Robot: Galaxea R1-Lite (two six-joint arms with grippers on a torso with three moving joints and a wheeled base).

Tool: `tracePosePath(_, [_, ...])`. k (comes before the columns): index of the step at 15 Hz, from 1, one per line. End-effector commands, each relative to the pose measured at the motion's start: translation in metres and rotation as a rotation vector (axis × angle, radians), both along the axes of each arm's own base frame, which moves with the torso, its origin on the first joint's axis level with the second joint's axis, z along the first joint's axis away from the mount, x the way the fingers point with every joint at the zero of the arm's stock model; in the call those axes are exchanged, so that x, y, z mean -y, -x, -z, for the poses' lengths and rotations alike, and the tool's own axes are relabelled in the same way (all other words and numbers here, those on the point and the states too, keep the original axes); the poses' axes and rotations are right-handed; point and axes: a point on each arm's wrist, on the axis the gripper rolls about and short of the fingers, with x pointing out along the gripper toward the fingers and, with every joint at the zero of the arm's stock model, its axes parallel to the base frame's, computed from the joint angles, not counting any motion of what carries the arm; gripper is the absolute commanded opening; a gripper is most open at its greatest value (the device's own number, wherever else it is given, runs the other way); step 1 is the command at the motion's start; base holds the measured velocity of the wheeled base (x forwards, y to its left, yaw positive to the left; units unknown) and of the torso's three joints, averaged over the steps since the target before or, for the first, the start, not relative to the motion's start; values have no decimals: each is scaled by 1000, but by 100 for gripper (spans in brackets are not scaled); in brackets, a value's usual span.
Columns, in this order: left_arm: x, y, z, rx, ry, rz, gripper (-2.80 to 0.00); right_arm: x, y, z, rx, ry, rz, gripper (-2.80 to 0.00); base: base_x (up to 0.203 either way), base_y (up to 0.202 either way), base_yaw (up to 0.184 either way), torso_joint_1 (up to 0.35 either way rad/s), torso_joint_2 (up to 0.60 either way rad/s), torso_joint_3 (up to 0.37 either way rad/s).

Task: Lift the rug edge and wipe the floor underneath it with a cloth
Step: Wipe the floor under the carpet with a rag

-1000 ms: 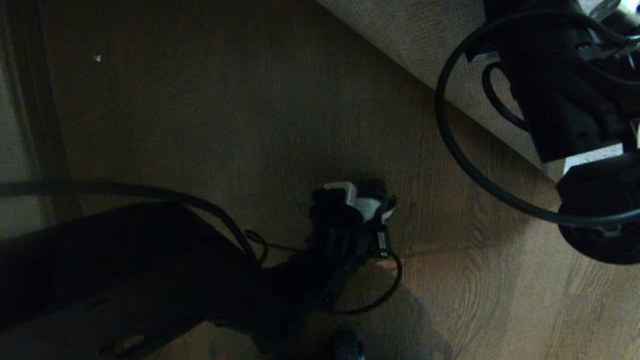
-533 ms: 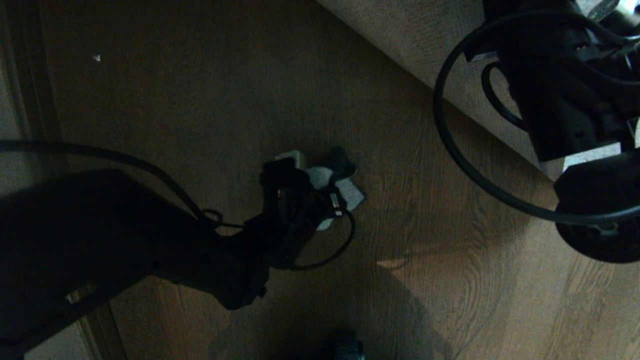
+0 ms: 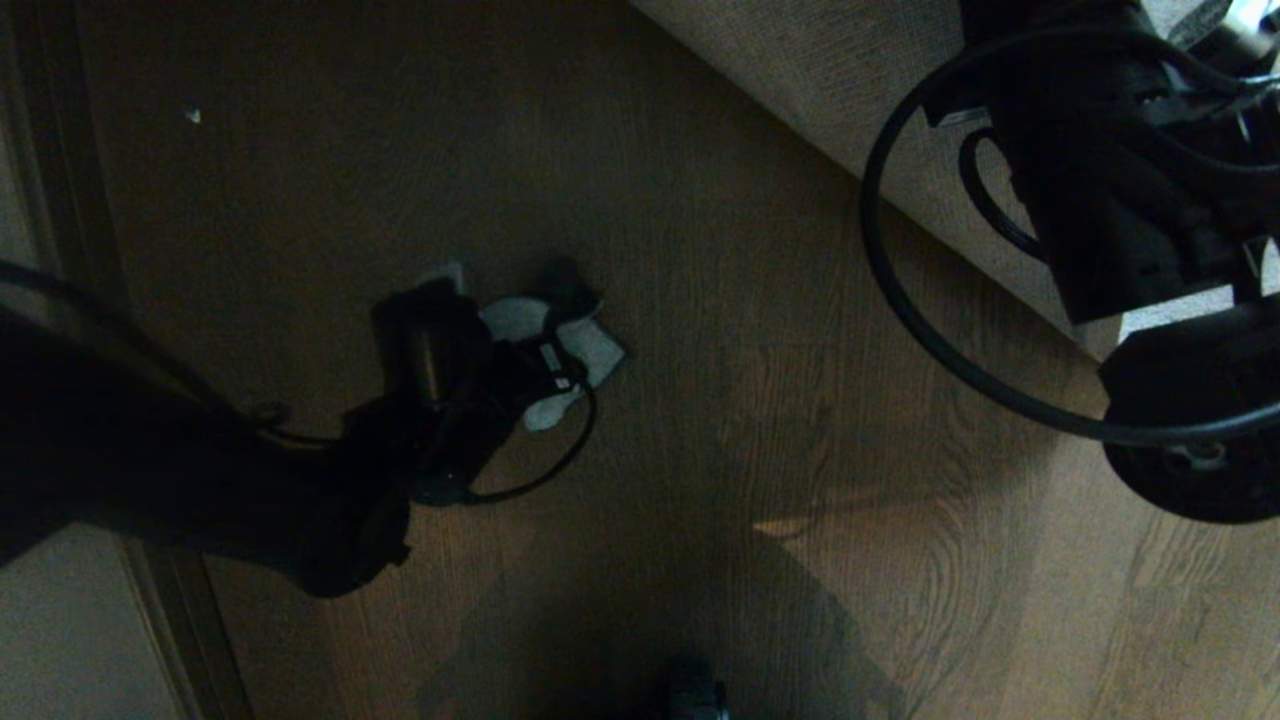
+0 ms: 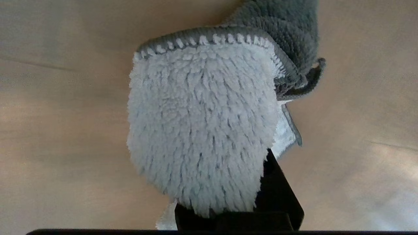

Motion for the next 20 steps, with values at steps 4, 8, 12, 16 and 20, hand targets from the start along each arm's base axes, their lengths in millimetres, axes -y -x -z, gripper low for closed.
tracePosePath(4, [-26,32,2,-39,-20,-20,-280,1,2,-1,32,-28,-6,-280,0,0,0,0,0,0])
tracePosePath(8, [-2,64,8,-68,-41,99,-280,2,3,-2,32,-29,-6,-280,0,0,0,0,0,0])
tracePosePath(12, [37,101,14,-86,-63,281,-280,3,4,-2,33,-30,-5,-280,0,0,0,0,0,0])
tracePosePath(16, [84,133,33,-122,-108,470,-280,2,4,-2,34,-30,-4,-280,0,0,0,0,0,0])
tracePosePath(20, [120,133,47,-126,-119,530,-280,1,3,-1,30,-25,-3,-280,0,0,0,0,0,0])
